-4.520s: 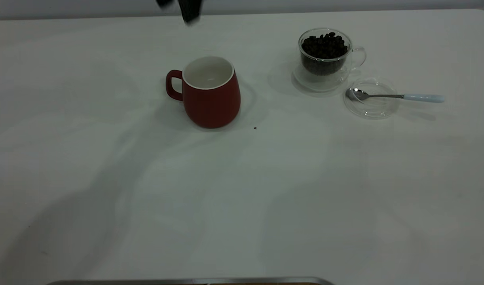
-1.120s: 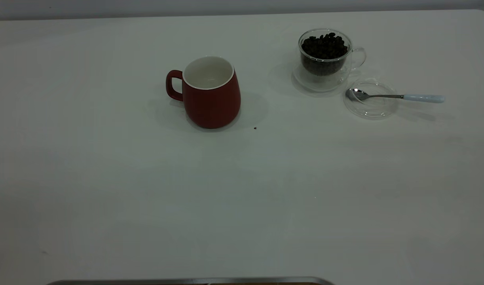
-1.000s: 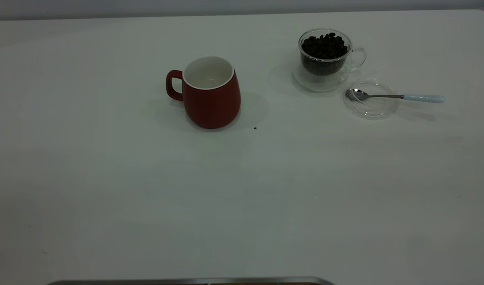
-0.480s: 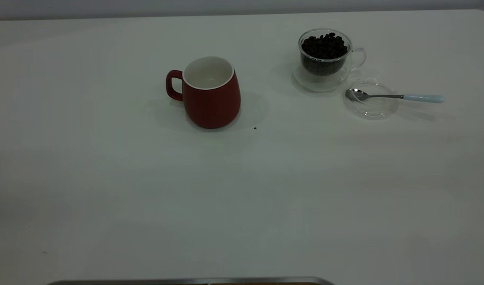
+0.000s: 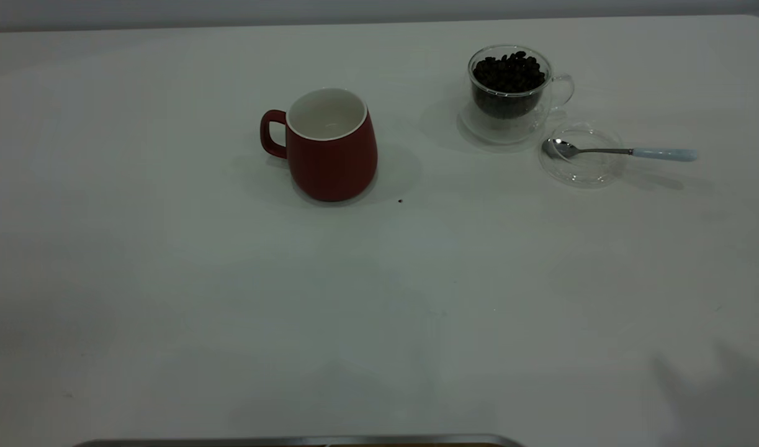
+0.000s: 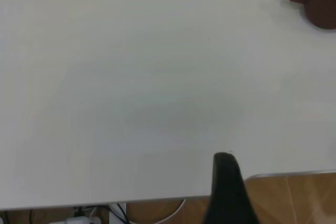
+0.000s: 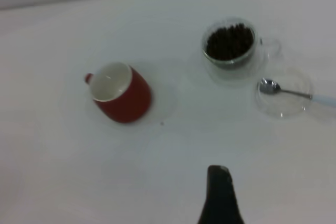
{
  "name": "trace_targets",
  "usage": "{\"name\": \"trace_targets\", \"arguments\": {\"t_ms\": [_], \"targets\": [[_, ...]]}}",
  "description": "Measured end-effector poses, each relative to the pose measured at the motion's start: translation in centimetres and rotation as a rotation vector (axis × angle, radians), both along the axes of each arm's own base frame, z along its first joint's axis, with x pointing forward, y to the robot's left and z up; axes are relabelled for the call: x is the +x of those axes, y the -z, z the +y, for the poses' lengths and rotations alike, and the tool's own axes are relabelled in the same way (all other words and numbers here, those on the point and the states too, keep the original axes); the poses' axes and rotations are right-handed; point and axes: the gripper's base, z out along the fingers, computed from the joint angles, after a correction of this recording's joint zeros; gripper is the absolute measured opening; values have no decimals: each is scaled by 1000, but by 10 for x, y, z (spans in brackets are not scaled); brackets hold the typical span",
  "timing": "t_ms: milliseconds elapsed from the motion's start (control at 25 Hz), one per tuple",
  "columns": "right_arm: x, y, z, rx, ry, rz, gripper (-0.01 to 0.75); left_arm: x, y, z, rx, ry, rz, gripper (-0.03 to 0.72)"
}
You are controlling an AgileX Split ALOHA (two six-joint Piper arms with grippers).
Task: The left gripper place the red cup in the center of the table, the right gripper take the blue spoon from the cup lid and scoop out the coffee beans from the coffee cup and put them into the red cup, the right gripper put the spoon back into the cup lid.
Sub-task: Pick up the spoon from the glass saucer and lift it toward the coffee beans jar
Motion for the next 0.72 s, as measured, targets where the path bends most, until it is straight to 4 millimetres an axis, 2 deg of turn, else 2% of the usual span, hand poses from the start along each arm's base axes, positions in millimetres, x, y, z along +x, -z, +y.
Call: {"name": "trace_targets", "arguments": {"t_ms": [200, 360, 560, 720], "targets": [[64, 30, 1, -61, -48, 199, 595, 0, 0, 0, 0, 0, 0, 580], [106, 44, -4, -87, -62, 259, 591, 0, 0, 0, -1, -1, 0, 580], [146, 69, -36, -15, 3, 354, 591, 0, 0, 0, -1, -1, 0, 580], [171, 90, -64, 129, -1, 390, 591, 0, 0, 0, -2, -1, 0, 580]]}}
